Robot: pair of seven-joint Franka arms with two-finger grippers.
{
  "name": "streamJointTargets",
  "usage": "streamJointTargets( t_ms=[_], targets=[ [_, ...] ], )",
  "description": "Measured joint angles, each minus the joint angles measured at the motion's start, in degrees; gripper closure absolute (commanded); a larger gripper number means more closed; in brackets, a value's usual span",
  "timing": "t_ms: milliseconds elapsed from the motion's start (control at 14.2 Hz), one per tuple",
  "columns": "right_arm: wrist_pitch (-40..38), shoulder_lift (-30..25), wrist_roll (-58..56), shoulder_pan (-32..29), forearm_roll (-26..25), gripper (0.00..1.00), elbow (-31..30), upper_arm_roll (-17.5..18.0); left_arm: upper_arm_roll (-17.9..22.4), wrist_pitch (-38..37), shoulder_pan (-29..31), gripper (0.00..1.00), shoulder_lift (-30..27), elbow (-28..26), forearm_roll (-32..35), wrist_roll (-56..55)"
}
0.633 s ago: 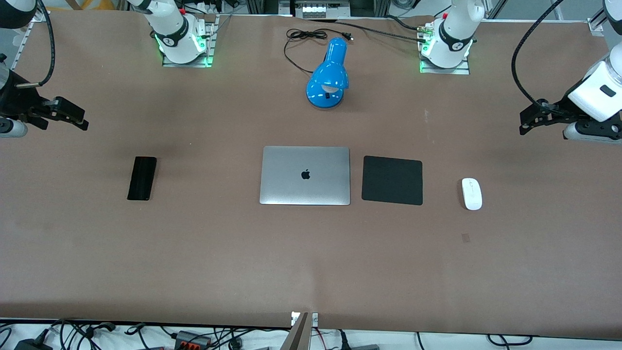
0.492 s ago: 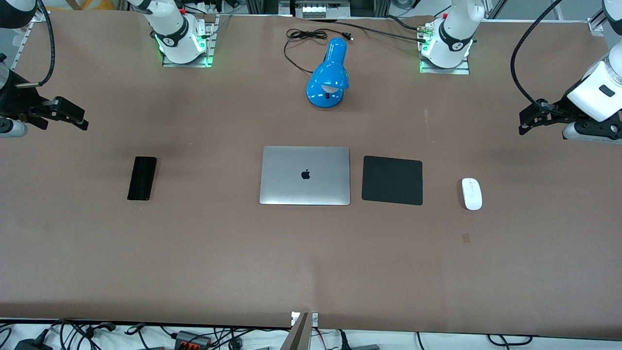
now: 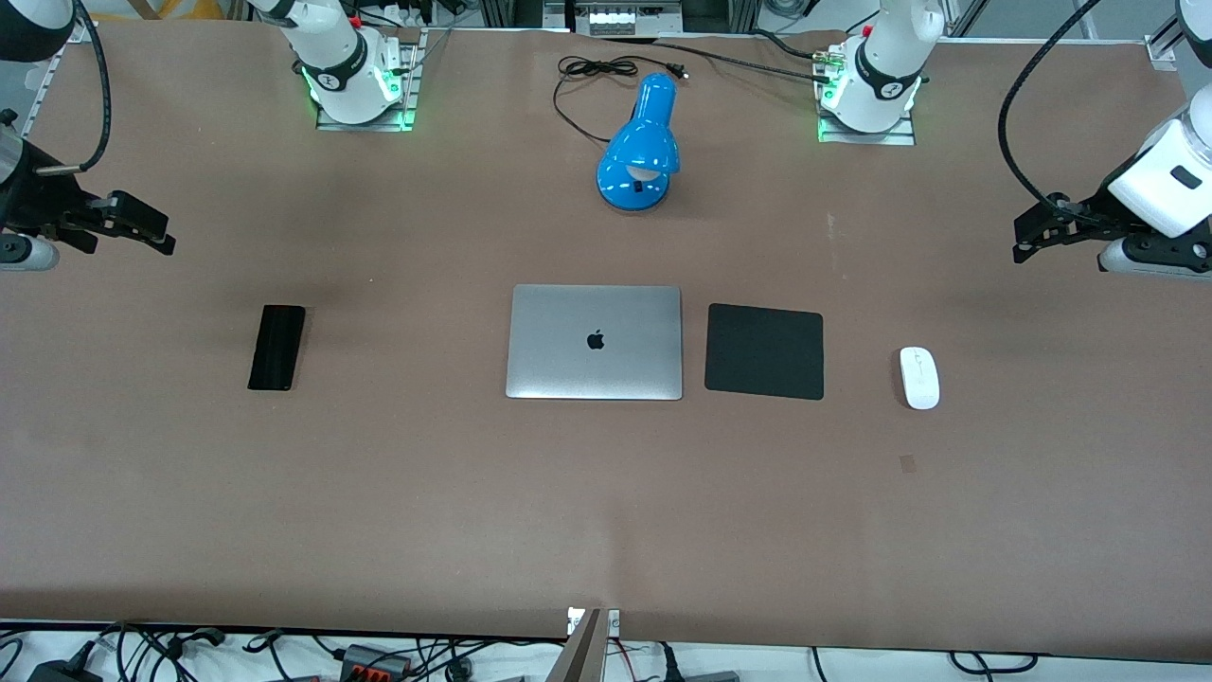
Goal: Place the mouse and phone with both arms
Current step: 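Lower the left gripper to the white mouse while the right gripper reaches the phone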
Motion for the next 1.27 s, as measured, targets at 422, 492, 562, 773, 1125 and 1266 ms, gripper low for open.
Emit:
streamJointTargets(
  t_ms=[422, 492, 562, 773, 1125, 1266],
  targets=[
    [0.6, 6.4, 0.0, -0.7, -0.2, 0.0, -0.5, -0.2, 0.4, -4.4, 2.5, 0.0, 1.9, 0.2, 0.0, 0.0],
    [0.7, 8.3, 0.0, -0.7, -0.7, 0.0, -0.7, -0.2, 0.4, -4.8, 2.9, 0.0, 3.3, 0.3, 0.0, 0.1],
    [1.0, 10.6, 0.2, -0.8, -1.3, 0.0, -0.8, -0.2, 0.4, -5.2, 3.1, 0.0, 5.7, 0.3, 0.0, 0.1],
    [4.4, 17.1, 1.8, -0.8, -1.9, 0.0, -0.8, -0.2, 0.4, 2.2, 3.4, 0.0, 16.5, 0.7, 0.0, 0.1],
    [16.0, 21.5, 2.6, -0.9, -2.6, 0.0, -4.3, -0.4, 0.1, 31.7, 3.6, 0.0, 30.3, -5.3, 0.0, 0.1],
    [23.5, 22.1, 2.7, -1.4, -2.7, 0.0, -8.7, -0.4, 0.0, 41.9, 3.6, 0.0, 31.8, -10.6, 0.0, 0.1]
  ],
)
